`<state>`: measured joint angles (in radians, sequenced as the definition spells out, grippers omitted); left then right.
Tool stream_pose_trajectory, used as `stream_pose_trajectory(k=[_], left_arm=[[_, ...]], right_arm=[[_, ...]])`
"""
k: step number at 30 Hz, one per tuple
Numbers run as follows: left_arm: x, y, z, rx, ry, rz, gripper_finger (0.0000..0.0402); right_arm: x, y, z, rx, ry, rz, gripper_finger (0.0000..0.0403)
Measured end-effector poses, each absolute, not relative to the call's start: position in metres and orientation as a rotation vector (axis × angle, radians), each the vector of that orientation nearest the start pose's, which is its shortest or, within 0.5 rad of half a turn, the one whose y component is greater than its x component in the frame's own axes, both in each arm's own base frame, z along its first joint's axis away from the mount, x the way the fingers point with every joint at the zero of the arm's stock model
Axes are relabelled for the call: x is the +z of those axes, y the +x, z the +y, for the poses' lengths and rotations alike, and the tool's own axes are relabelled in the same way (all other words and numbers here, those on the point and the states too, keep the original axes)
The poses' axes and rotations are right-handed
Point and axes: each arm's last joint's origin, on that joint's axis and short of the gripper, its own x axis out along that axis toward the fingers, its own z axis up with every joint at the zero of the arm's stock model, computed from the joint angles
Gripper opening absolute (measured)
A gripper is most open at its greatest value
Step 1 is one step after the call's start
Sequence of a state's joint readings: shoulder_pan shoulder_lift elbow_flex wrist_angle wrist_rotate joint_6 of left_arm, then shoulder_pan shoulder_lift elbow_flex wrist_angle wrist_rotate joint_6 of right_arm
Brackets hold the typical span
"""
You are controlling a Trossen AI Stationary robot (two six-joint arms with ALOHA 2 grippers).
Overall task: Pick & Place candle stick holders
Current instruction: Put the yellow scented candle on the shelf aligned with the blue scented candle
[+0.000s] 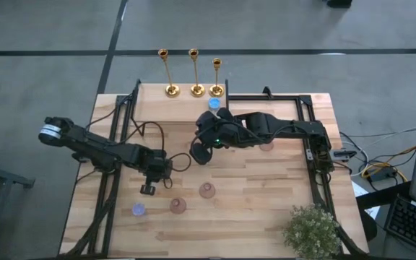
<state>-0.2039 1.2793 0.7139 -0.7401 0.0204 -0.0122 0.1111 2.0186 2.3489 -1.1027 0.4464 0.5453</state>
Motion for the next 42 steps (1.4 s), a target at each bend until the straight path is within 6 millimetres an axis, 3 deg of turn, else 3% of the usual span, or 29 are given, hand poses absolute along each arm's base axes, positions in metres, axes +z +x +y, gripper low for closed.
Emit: stream_pose_trajectory(k=[9, 14, 21, 27, 33, 42], left_arm=[[0.182, 0.205, -0.043, -0.179, 0.094, 1.289, 0.003], [0.184, 0.205, -0.044, -0.207, 0.076, 1.281, 0.0006], [0.192, 0.204, -0.042, -0.204, 0.073, 1.276, 0.0003], [0.226, 0.21, -0.041, -0.196, 0.128, 1.21, 0.0002], [0.279, 0.224, -0.032, -0.138, 0.244, 1.087, 0.0001], [0.348, 0.244, 0.013, 0.028, 0.301, 0.922, 0.0001]], right_arm=[[0.412, 0.413, 0.033, -0.51, 0.302, 0.633, 0.0008], [0.412, 0.413, 0.033, -0.51, 0.303, 0.632, 0.0008], [0.414, 0.415, 0.033, -0.506, 0.314, 0.606, 0.0008], [0.415, 0.415, 0.033, -0.527, 0.317, 0.585, 0.0008], [0.433, 0.402, 0.031, -0.549, 0.335, 0.515, 0.0008], [0.465, 0.374, 0.026, -0.594, 0.34, 0.409, 0.0008]])
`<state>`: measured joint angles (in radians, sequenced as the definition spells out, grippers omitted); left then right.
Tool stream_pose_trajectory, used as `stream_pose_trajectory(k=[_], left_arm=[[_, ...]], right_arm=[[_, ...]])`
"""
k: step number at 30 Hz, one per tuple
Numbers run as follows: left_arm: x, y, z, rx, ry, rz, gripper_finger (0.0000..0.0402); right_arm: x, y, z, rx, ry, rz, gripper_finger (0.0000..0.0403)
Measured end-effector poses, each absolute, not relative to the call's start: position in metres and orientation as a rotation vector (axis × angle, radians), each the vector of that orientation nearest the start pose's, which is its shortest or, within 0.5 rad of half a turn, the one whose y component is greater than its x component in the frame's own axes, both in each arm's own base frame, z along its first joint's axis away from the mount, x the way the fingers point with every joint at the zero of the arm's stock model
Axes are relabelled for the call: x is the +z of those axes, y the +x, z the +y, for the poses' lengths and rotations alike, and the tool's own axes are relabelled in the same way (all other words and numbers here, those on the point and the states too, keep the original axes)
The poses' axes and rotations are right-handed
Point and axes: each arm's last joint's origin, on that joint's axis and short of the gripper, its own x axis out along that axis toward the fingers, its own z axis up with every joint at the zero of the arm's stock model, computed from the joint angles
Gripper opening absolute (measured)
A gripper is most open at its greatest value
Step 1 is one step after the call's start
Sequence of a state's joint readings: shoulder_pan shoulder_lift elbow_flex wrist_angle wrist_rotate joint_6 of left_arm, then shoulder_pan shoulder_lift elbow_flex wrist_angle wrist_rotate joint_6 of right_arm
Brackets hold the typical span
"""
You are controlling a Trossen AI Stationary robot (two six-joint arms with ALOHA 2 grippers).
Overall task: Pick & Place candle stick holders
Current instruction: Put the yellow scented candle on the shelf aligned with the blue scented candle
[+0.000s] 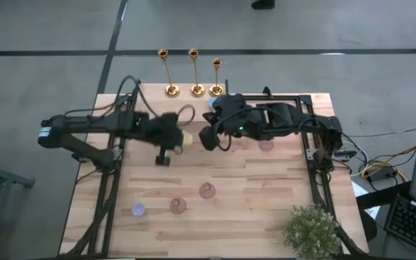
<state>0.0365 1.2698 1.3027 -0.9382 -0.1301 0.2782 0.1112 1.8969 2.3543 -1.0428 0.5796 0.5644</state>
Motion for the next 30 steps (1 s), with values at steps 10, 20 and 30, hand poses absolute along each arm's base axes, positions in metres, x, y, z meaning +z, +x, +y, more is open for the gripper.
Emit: stream_pose_trajectory(k=[10, 20, 30], left_arm=[[0.359, 0.287, 0.082, 0.196, 0.315, 1.01, 0.0], [0.337, 0.318, 0.142, 0.3, 0.228, 1.104, 0.0003], [0.325, 0.326, 0.148, 0.311, 0.248, 1.157, 0.0009]], right_arm=[[0.471, 0.368, 0.025, -0.59, 0.342, 0.395, 0.0008], [0.467, 0.367, 0.025, -0.59, 0.294, 0.441, 0.0008], [0.466, 0.366, 0.024, -0.589, 0.268, 0.46, 0.0008]])
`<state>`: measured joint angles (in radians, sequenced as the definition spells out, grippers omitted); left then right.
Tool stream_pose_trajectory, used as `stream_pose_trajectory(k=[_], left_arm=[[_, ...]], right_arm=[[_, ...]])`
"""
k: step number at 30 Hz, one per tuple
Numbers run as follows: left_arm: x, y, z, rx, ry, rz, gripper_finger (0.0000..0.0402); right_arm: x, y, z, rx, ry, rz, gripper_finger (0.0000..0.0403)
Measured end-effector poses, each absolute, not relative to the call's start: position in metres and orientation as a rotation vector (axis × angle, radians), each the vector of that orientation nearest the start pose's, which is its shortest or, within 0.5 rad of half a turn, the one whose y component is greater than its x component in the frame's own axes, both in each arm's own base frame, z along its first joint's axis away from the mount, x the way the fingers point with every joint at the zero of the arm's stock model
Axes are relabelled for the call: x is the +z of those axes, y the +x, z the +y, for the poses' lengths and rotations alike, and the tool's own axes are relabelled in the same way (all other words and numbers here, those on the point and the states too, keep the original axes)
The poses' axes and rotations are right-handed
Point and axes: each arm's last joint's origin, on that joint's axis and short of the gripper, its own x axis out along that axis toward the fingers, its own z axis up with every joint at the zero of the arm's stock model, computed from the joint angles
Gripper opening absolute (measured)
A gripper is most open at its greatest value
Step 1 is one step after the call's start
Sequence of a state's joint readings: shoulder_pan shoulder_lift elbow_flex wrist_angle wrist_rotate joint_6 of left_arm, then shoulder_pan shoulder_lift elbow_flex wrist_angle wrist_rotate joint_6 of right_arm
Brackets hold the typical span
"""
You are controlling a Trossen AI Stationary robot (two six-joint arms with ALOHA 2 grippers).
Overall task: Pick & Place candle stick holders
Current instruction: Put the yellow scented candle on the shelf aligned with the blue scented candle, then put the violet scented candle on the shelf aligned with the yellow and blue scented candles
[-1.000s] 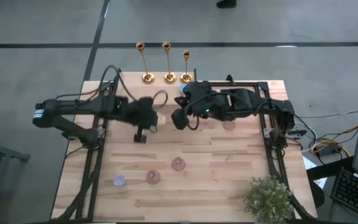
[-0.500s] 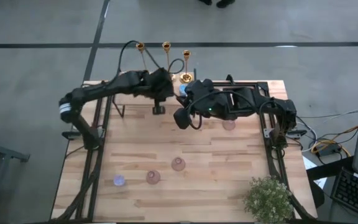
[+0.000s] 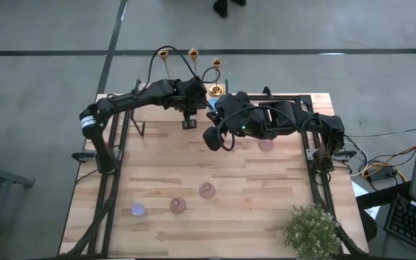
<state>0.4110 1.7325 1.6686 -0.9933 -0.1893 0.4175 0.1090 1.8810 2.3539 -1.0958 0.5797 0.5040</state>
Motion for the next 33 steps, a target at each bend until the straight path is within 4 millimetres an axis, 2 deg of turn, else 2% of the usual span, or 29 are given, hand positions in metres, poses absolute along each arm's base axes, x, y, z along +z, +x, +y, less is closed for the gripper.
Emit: stream_pose_trajectory(k=[20, 25, 33], left_arm=[[0.345, 0.323, 0.146, 0.388, 0.207, 1.048, 0.0068], [0.366, 0.304, 0.136, 0.402, 0.129, 0.997, 0.0079], [0.394, 0.255, 0.108, 0.333, -0.017, 1.008, 0.008]], right_arm=[[0.467, 0.365, 0.019, -0.592, 0.23, 0.469, 0.0008], [0.467, 0.365, 0.019, -0.591, 0.231, 0.468, 0.0008], [0.467, 0.365, 0.018, -0.591, 0.223, 0.472, 0.0008]])
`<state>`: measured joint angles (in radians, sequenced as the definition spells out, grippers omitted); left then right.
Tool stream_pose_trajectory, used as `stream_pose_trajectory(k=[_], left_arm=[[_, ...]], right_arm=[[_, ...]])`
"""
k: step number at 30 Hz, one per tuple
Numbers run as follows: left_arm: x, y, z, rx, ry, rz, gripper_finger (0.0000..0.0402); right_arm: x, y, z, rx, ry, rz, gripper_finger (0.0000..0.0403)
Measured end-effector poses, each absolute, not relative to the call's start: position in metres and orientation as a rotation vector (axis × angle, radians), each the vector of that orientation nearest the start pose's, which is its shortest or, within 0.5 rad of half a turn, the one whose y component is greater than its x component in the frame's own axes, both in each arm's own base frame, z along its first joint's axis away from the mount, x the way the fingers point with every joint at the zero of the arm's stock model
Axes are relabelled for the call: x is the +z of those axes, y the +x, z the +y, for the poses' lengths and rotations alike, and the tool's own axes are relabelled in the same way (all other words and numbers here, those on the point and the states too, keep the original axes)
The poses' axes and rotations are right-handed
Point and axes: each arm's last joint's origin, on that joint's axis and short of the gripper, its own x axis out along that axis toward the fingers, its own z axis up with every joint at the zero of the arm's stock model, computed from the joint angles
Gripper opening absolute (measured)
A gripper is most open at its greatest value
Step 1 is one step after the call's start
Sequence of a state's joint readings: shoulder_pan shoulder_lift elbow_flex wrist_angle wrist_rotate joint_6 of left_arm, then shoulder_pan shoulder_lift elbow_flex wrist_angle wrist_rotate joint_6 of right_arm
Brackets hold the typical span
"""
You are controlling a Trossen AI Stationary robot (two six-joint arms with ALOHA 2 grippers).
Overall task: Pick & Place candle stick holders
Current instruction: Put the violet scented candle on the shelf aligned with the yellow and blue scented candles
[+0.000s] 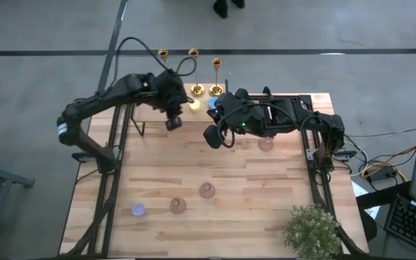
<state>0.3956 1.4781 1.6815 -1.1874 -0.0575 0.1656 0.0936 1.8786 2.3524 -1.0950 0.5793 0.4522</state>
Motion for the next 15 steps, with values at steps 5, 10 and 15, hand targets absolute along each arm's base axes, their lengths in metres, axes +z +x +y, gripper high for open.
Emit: stream_pose_trajectory(k=[5, 10, 15], left_arm=[[0.406, 0.228, 0.082, 0.257, -0.014, 1.061, 0.008], [0.417, 0.205, 0.05, 0.185, -0.005, 1.068, 0.008], [0.419, 0.186, 0.016, 0.091, 0.002, 1.033, 0.008]], right_arm=[[0.466, 0.365, 0.017, -0.591, 0.209, 0.478, 0.0008], [0.465, 0.364, 0.017, -0.593, 0.205, 0.493, 0.0008], [0.465, 0.365, 0.018, -0.596, 0.228, 0.487, 0.0008]])
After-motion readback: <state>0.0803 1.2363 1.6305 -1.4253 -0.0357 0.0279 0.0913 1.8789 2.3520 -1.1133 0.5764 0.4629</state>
